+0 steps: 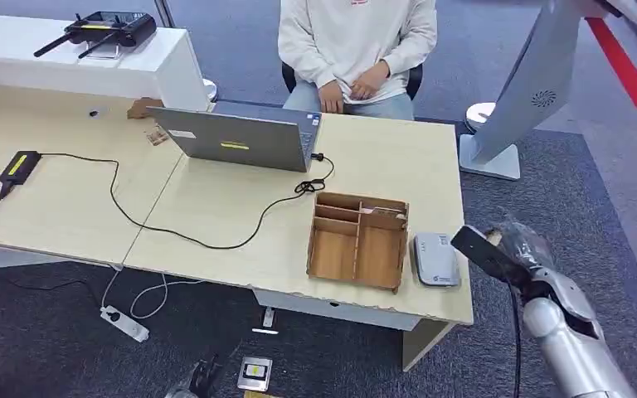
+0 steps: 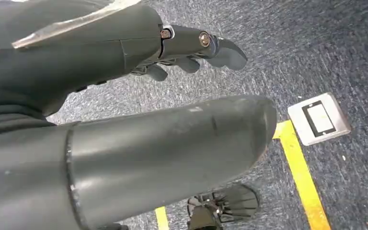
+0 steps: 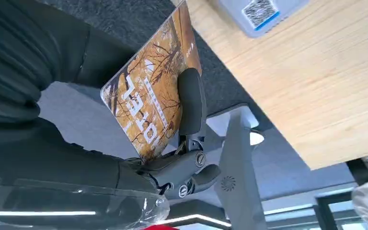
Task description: Pass the card to the sensor for recognition and then transmit it.
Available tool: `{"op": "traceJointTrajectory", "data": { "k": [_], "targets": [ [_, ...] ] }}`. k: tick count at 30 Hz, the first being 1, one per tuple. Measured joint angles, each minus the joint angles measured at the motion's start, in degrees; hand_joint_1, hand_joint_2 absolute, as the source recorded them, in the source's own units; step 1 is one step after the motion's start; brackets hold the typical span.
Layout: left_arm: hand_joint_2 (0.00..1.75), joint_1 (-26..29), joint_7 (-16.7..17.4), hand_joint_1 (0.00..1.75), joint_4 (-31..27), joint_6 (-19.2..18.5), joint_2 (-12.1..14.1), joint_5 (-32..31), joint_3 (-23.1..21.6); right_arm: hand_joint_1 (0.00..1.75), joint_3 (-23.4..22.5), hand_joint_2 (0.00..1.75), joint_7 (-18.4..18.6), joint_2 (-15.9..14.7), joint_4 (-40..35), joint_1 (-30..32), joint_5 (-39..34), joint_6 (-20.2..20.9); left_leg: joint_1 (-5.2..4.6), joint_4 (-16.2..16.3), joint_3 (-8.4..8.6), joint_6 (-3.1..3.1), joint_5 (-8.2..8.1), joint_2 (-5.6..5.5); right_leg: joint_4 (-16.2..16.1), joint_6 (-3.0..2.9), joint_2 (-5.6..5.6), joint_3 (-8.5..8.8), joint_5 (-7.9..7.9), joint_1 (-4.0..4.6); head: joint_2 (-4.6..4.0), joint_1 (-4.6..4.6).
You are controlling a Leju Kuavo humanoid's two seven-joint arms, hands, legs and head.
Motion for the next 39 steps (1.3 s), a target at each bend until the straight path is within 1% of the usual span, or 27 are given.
{"op": "traceJointTrajectory", "data": {
  "k": [3,5,15,26,38,39],
  "targets": [
    [0.0,-0.2,0.2,0.0,0.0,0.0,0.0,-0.3,0.0,1.75,0.1,1.75,0.2,0.5,-1.5,0.1,0.4,2.2,0.0,0.0,0.0,0.0,0.0,0.0,0.0,0.0,0.0,0.01,0.0,0.0,0.0,0.0],
    [0.0,-0.4,0.5,0.0,0.0,-0.1,-0.1,-0.5,0.0,1.75,0.2,1.75,0.3,1.0,-1.9,0.3,0.9,3.0,0.0,0.0,0.0,0.0,0.0,0.0,0.0,0.0,0.0,0.01,0.0,0.0,0.0,-0.02],
    [0.0,-0.9,1.7,0.0,0.0,-0.7,-0.2,-1.8,0.0,1.75,0.8,1.75,0.2,3.2,-2.4,0.7,1.6,3.4,0.0,0.0,0.0,0.0,0.0,0.0,0.0,0.0,0.0,0.0,0.0,0.0,0.0,0.0],
    [0.0,-1.0,1.7,0.0,0.0,-0.7,-0.3,-1.8,0.0,1.75,1.0,1.75,0.2,4.0,-2.4,0.7,1.6,3.4,0.0,0.0,0.0,0.0,0.0,0.0,0.0,0.0,0.0,0.01,0.0,0.0,0.0,0.0],
    [0.0,-1.0,1.9,0.0,0.0,-1.3,-0.3,-1.2,0.1,1.75,1.9,1.75,-0.4,5.0,-1.6,0.3,2.3,6.8,0.0,0.0,-0.02,0.0,0.0,0.0,0.0,0.0,0.0,0.01,0.0,0.01,0.0,0.0],
    [0.0,-1.0,2.1,0.0,0.0,-2.0,-0.3,-1.4,0.1,1.75,2.0,1.75,-0.4,5.2,-1.4,0.1,2.4,7.1,0.0,0.0,-0.02,0.0,0.0,0.0,0.0,0.0,0.0,0.01,0.0,0.01,0.0,-0.02]
  ]
}}
